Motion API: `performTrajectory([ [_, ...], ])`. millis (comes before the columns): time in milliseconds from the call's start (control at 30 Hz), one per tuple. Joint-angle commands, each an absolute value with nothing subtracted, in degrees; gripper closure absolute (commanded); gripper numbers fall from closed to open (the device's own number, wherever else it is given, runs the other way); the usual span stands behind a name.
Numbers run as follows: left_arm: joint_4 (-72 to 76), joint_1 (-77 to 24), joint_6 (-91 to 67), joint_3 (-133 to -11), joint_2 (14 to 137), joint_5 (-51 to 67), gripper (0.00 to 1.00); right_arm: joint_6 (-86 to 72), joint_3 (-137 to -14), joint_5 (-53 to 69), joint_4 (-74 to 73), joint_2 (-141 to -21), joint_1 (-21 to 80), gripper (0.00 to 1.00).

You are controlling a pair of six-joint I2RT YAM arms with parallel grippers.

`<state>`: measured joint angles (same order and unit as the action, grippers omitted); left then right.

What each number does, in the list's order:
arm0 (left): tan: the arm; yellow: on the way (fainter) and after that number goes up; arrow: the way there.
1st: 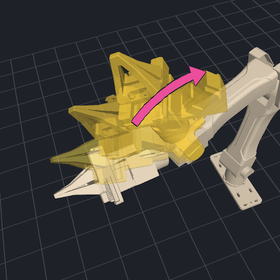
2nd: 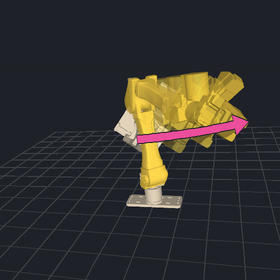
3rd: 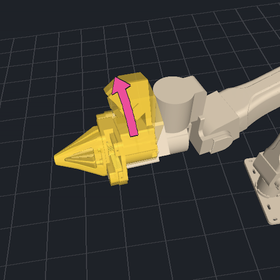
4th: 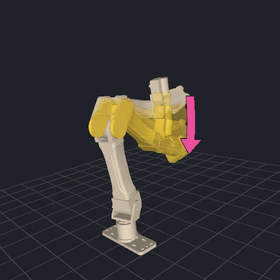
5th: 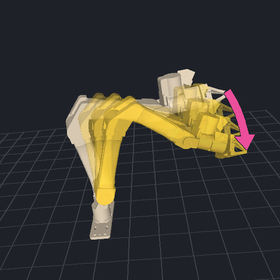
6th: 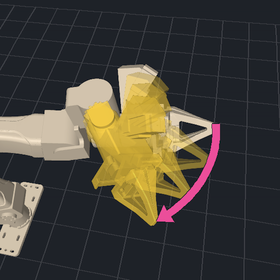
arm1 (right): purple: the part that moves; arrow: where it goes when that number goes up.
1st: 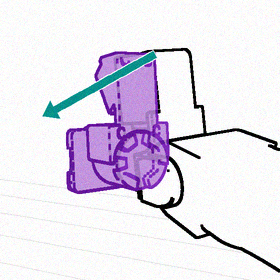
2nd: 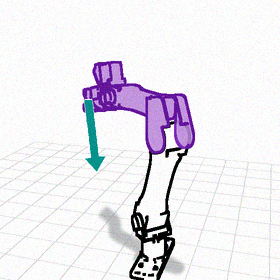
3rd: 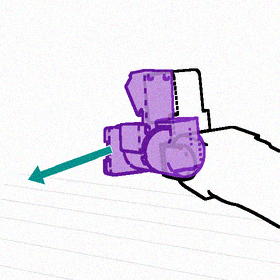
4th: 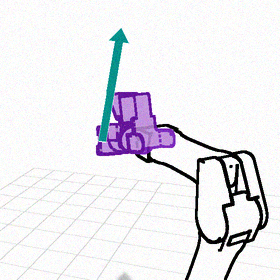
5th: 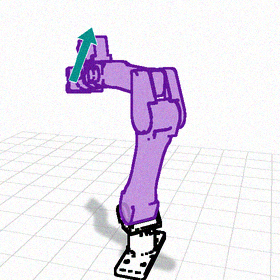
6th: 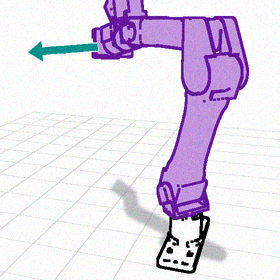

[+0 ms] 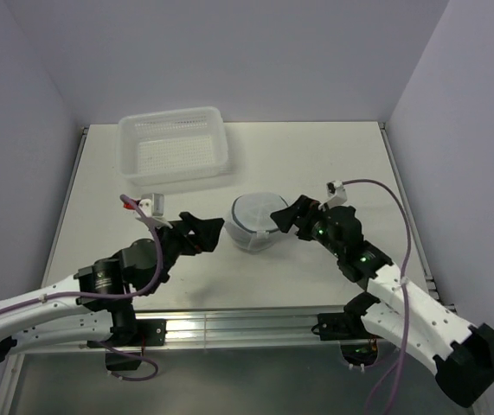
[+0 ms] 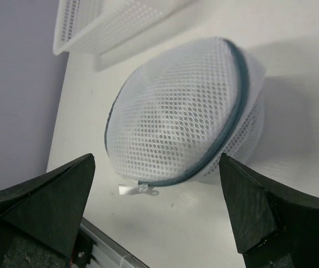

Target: Place the bra in the laundry bag and zip it closed

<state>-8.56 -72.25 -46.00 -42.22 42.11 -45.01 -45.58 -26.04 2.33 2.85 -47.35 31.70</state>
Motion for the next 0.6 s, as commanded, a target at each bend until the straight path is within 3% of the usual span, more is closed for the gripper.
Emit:
performTrajectory([
  [0,-16.52,-72.42,-43.42,-44.56,38.16,-47.64,0.01,-39.12,-32.33,-4.91,-9.63,-38.87,31.29,0.00],
  [233,-27.50,-72.42,-46.57,-46.84,31.12,-49.92,0.01,-34.11,-38.05,-11.95,-21.97,-24.37,31.20,0.00],
  [567,-31.12,-72.42,-48.87,-41.31,20.04,-51.33,0.03,-32.52,-38.76,-20.21,-23.21,-18.72,31.20,0.00],
])
